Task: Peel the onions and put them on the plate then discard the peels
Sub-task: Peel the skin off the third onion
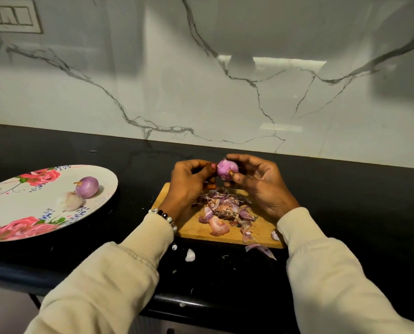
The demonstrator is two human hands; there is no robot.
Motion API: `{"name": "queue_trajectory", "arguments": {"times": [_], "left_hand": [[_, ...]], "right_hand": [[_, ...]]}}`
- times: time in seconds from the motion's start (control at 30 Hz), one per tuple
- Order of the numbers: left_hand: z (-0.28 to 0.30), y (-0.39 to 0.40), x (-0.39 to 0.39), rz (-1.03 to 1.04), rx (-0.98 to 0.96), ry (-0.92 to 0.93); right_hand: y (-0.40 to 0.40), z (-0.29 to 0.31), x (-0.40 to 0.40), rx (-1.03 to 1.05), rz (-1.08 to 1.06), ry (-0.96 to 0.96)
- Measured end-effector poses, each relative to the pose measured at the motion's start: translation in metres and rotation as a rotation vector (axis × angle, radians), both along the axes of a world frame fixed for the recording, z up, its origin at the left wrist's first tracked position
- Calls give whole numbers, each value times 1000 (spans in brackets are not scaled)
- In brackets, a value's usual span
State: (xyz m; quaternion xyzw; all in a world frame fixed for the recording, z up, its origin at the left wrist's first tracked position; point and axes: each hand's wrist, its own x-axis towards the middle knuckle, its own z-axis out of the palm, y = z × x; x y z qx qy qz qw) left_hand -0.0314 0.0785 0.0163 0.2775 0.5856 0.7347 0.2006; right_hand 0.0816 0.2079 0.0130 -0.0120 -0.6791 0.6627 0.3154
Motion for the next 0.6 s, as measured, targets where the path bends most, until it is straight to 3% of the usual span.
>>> {"name": "queue_trajectory", "arguments": {"times": [0.17,0.33,0.6], "left_hand": [[-6,6,-3,22,-89,40],[-10,5,-13,151,-110,-62],[-5,3,-5,206,-94,338]], "right_hand": [[-4,3,-1,-66,103,41],[-4,10,2,-192,143,118],[0,8,0,-181,65,76]]}}
